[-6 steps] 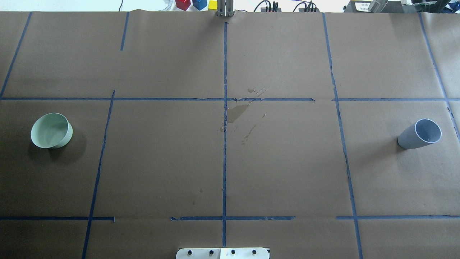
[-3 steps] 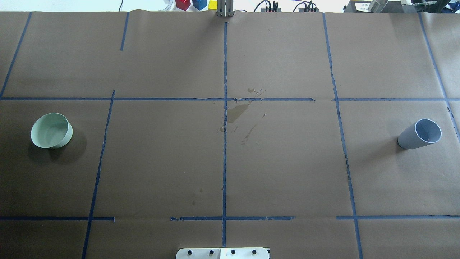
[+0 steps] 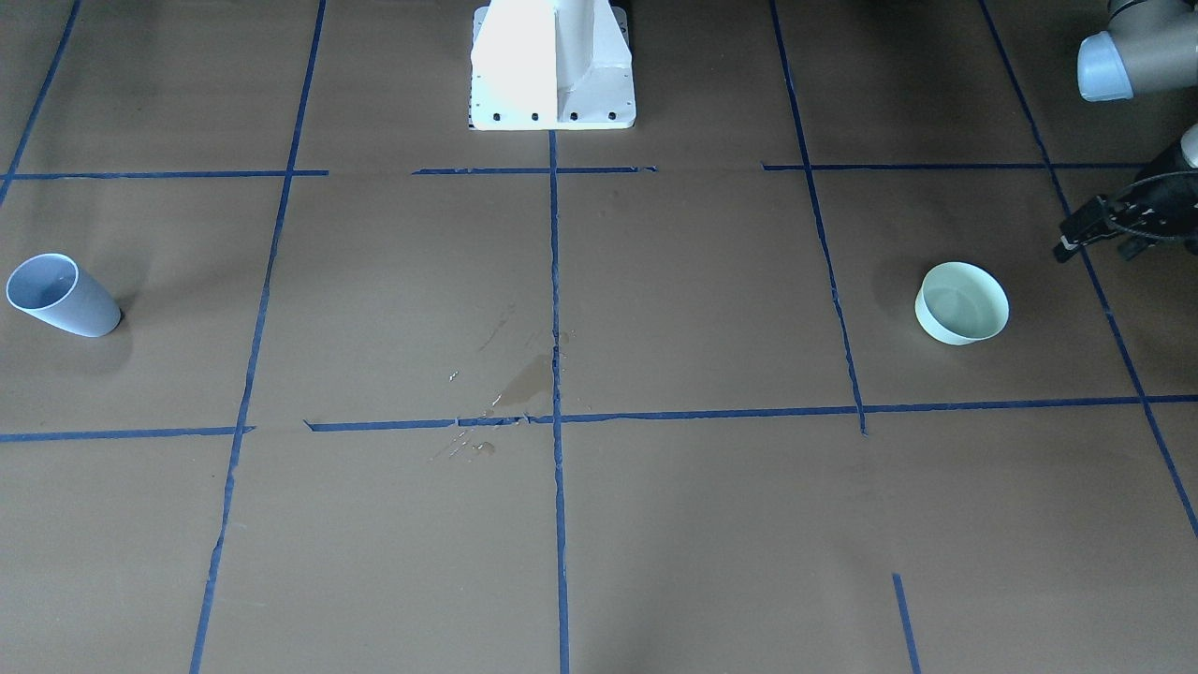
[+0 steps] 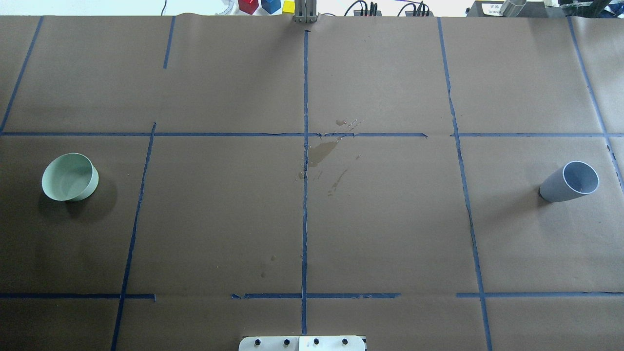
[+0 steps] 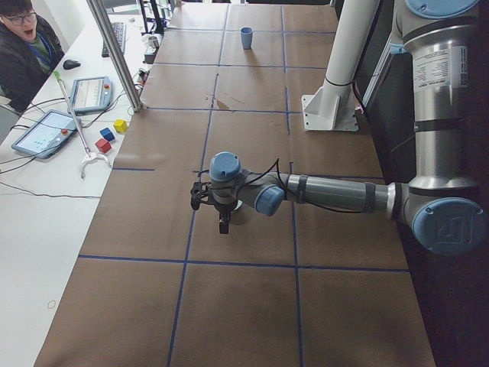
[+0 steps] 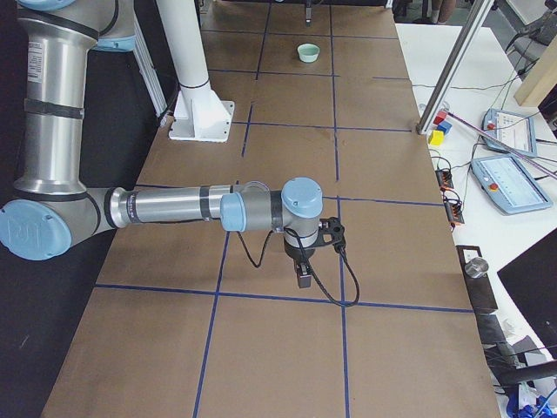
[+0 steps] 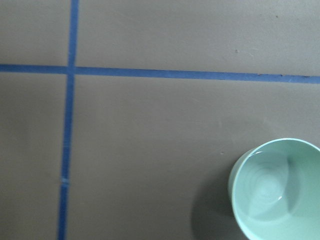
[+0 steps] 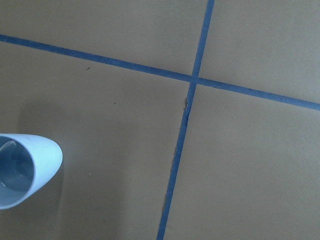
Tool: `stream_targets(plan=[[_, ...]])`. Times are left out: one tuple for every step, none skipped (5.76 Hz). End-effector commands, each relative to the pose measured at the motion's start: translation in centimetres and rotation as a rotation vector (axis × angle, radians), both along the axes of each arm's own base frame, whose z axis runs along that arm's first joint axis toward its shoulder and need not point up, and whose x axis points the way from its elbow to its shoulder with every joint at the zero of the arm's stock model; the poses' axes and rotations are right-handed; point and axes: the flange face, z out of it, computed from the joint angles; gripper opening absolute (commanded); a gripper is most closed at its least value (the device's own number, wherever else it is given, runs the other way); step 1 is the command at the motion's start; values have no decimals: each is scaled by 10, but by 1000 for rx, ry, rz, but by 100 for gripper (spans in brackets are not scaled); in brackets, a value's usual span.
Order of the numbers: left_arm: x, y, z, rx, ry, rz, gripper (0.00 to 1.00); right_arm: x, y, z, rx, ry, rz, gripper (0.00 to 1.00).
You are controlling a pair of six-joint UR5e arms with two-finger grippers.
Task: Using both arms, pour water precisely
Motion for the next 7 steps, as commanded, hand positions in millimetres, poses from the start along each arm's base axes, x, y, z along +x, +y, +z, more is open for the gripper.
stream_targets(plan=[[40, -19, 16, 1, -18, -21, 100, 0, 0, 1, -1, 0, 0, 100], [50, -39, 33, 10, -10, -26, 100, 0, 0, 0, -1, -3, 0, 100], [66, -36, 31, -15, -2, -25, 100, 0, 1, 1, -3, -3, 0, 100], [84, -29, 27, -23, 21, -24, 100, 0, 1, 2, -5, -3, 0, 100], [95, -23, 26, -7, 36, -8, 100, 0, 1, 1, -3, -3, 0, 100], [96, -22, 25, -5, 39, -5, 100, 0, 2, 2, -5, -3, -1, 100], [96, -21, 21, -5, 43, -5, 29, 0, 2, 2, -5, -3, -1, 100]])
